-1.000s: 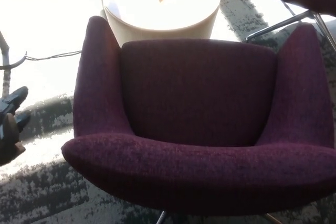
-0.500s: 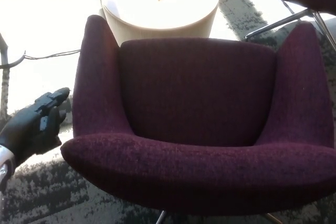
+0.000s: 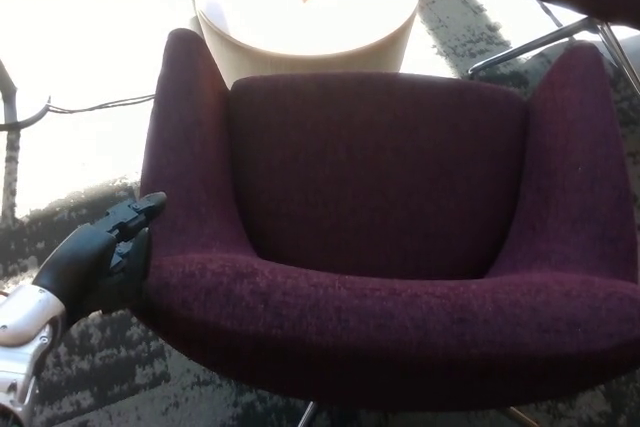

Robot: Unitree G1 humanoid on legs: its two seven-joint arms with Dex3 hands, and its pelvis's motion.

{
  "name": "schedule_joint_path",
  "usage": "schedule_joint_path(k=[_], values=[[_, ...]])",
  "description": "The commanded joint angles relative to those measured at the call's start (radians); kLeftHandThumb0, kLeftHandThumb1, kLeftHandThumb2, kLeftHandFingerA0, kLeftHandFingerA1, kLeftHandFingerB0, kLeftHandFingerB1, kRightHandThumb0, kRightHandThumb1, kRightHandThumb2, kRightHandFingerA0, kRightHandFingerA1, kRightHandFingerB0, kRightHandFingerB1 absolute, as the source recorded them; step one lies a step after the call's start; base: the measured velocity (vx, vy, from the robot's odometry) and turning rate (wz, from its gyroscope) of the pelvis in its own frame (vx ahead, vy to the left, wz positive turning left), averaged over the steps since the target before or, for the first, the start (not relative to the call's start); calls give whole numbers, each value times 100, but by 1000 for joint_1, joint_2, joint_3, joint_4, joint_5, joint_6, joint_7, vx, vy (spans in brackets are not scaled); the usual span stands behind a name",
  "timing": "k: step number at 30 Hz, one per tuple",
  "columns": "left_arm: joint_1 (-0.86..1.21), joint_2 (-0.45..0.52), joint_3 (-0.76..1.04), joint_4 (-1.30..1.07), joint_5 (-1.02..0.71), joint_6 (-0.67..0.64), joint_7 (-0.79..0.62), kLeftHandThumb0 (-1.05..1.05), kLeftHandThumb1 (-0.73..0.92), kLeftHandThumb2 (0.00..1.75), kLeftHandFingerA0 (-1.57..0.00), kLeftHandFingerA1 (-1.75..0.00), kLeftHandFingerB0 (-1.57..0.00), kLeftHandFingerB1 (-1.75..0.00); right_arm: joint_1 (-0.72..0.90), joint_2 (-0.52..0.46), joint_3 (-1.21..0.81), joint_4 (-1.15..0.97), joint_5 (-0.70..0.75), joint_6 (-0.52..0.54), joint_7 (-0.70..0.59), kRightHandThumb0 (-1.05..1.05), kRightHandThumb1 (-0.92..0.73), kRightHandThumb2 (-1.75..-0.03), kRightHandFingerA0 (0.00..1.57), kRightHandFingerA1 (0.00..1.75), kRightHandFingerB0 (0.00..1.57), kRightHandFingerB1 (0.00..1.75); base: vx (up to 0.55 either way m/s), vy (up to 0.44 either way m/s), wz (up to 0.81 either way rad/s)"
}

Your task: The robot stands in front of a sofa and uses its left hand to push the left side of the sofa

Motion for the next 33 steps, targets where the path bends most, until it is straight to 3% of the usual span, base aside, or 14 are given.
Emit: schedule_joint_path(k=[1, 23, 24, 31, 33], values=[[37, -2, -24, 0, 41, -4, 7, -96, 89, 131, 0, -11, 0, -8, 7, -11, -4, 3, 1, -10, -3, -62, -78, -64, 61, 46, 56, 42, 0, 0, 0], [132, -97, -175, -163, 90, 2, -16, -92, 89, 128, 0, -16, 0, -14, -6, -5, -19, 1, 8, -15, 2, -61, -77, -64, 65, 46, 57, 41, 0, 0, 0], [148, -111, -209, -187, 116, 10, -14, -88, 81, 125, 0, -19, -10, -23, -10, -7, -13, 1, 0, -14, -8, -60, -78, -64, 69, 49, 57, 42, 0, 0, 0], [177, -119, -263, -253, 112, 46, -33, -90, 83, 125, 0, -16, -7, -19, -10, 2, -44, 0, 28, -14, 31, -60, -76, -63, 73, 53, 58, 42, 0, 0, 0], [191, -133, -292, -277, 118, 47, -41, -100, 90, 127, 0, -10, -5, -14, -15, -4, -35, -1, 12, -13, 21, -60, -77, -64, 69, 46, 57, 41, 0, 0, 0]])
